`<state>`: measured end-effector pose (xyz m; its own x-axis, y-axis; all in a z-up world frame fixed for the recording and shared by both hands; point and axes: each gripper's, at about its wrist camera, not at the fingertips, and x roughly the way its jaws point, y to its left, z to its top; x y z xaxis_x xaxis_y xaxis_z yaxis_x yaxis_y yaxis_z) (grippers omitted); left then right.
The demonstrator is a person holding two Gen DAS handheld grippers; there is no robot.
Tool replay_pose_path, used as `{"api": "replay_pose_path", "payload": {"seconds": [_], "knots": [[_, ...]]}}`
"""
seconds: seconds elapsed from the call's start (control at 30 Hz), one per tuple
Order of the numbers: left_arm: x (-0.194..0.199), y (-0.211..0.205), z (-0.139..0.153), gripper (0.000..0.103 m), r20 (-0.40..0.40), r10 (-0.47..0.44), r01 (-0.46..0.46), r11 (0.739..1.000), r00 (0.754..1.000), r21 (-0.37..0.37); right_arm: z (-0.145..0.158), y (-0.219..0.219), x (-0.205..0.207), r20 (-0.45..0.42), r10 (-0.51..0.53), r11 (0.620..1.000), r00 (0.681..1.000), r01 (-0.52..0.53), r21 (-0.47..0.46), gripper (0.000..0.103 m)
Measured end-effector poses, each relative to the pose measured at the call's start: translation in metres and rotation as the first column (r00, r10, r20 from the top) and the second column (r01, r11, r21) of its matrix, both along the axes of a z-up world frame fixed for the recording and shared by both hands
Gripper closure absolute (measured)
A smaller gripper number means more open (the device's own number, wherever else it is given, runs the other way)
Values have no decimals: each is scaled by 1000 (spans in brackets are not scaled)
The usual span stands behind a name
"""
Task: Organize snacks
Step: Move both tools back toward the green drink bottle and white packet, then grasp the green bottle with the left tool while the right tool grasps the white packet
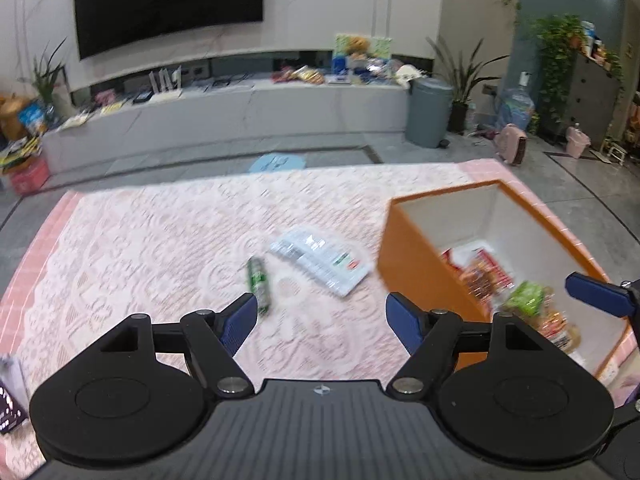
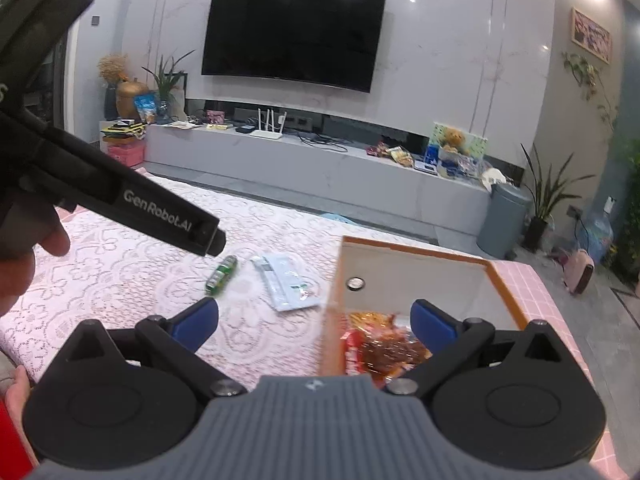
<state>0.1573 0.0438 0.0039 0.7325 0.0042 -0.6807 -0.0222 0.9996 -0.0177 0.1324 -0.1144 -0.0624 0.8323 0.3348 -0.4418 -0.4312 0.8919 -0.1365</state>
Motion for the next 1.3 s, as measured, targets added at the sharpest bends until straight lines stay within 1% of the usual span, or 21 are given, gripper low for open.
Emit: {"api": "replay_pose_path", "payload": {"seconds": [0.2, 0.33, 0.47, 0.67, 0.8, 0.93, 1.03, 1.07, 1.1, 1.13, 1.27, 1.3], "knots": [[-2, 33, -25, 17, -32, 24, -24, 999, 999, -23, -17, 28, 11, -35, -1, 1000, 999, 0, -11, 3], [2, 52, -41, 17, -61, 32, -36, 997, 998, -74, -26, 41, 22, -62, -5, 1000, 998, 4, -19, 3], [9, 65, -57, 17, -81, 29, -38, 994, 996, -103, -34, 55, 35, -80, -6, 999, 997, 3, -37, 3], [21, 82, -73, 17, -92, 44, -58, 986, 995, -154, -47, 69, 59, -92, -7, 999, 996, 2, -54, 3], [34, 89, -79, 18, -97, 41, -56, 985, 994, -166, -55, 80, 75, -117, -3, 997, 993, -6, -75, 4], [44, 96, -87, 22, -98, 39, -57, 981, 994, -185, -59, 89, 93, -136, -12, 997, 991, 1, -74, 4], [47, 105, -96, 24, -96, 45, -67, 969, 994, -236, -64, 94, 104, -130, -6, 999, 991, -1, -54, 6], [49, 107, -100, 24, -102, 48, -72, 966, 994, -247, -68, 95, 107, -122, -3, 999, 993, -4, -55, 10], [49, 110, -103, 24, -105, 54, -79, 965, 993, -252, -71, 96, 109, -118, -3, 998, 993, -3, -59, 13], [50, 111, -105, 24, -106, 58, -83, 965, 993, -251, -75, 97, 111, -120, -6, 998, 993, -2, -66, 12], [60, 110, -108, 28, -114, 60, -87, 963, 992, -254, -82, 104, 113, -55, 5, 993, 998, -12, -121, 14], [64, 109, -107, 28, -109, 55, -81, 964, 993, -254, -84, 106, 114, -40, 3, 991, 999, -8, -130, 16]]}}
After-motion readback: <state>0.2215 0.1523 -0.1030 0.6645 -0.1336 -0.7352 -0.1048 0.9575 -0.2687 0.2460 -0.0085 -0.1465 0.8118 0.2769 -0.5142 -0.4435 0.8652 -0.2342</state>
